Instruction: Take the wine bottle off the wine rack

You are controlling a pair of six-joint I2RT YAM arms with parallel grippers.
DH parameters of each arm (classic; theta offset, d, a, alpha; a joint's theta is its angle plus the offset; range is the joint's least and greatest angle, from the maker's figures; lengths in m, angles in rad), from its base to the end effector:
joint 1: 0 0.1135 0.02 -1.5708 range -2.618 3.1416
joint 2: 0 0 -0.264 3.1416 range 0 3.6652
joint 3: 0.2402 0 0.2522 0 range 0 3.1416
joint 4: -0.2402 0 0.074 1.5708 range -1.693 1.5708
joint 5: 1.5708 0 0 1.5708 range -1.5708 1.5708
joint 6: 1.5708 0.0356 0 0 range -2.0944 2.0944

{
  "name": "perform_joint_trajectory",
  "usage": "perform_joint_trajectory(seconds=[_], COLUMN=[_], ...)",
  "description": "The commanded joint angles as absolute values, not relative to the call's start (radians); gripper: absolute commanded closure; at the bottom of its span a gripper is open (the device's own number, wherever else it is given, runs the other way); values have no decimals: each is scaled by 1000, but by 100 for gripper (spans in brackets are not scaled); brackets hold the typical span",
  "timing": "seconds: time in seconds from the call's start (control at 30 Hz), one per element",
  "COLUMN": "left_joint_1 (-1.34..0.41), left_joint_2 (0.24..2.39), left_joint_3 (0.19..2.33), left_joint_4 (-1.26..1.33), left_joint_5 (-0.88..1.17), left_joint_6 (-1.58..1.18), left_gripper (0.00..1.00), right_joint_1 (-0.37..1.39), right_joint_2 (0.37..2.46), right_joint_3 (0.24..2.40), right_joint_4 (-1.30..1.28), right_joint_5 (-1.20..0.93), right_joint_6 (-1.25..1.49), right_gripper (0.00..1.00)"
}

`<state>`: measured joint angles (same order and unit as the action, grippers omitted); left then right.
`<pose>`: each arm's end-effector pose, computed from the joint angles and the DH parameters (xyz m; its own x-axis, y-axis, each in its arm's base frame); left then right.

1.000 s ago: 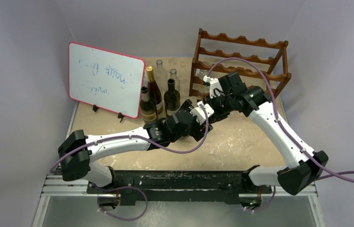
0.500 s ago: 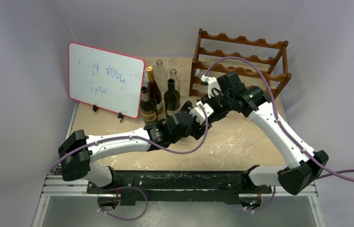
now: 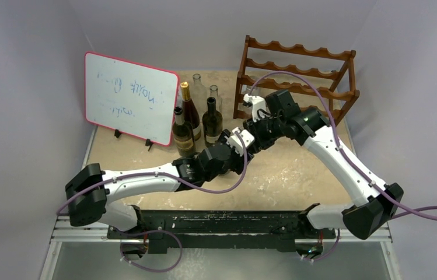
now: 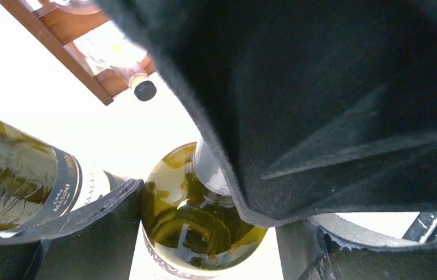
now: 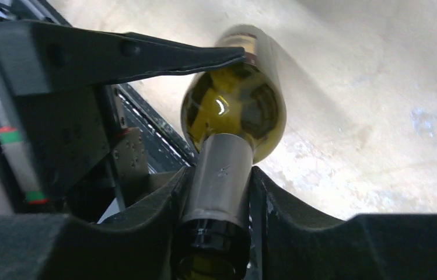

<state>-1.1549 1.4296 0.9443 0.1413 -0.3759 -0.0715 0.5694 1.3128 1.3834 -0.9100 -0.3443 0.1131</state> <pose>0.1446 -0.2951 0.2776 -0.1867 0.2583 -0.9479 0.6997 0.7122 0.0562 0.2163 0.1528 0.3659 -0.7015 -0.3229 -0.6353 -0.6222 0.7123 0.3250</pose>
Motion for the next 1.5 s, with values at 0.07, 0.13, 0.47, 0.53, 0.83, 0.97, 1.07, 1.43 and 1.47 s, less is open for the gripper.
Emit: perform_joint_trajectory(seconds=[0.07, 0.13, 0.47, 0.53, 0.83, 0.97, 1.07, 1.43, 1.47], left_joint_1=[-1143, -1143, -1143, -1143, -1124, -1076, -1023, -957, -957], left_joint_2=[1344, 1317, 1147, 1116, 1035, 1050, 1078, 1168, 1170], left_joint_3=[848, 823, 682, 663, 600, 594, 601, 584, 576], left_joint_4=[160, 162, 228, 241, 414, 514, 568, 682, 686], left_joint_5=[-448, -461, -564, -611, -780, -779, -745, -641, -644], left_joint_6=[-128, -137, -201, -213, -216, -236, -274, -348, -351], left_gripper=[100, 100, 100, 100, 100, 100, 100, 100, 100], right_joint_1=[580, 581, 577, 570, 564, 564, 564, 564, 564], right_joint_2=[1270, 1259, 1207, 1185, 1063, 1021, 997, 949, 946], right_joint_3=[1420, 1412, 1525, 1541, 1472, 1441, 1426, 1388, 1382], right_joint_4=[-758, -740, -665, -652, -557, -546, -544, -534, -529], right_joint_5=[-480, -487, -79, -9, 94, 94, 95, 95, 94], right_joint_6=[119, 155, 308, 327, 330, 327, 322, 325, 325], right_gripper=[45, 37, 0, 0, 0, 0, 0, 0, 0])
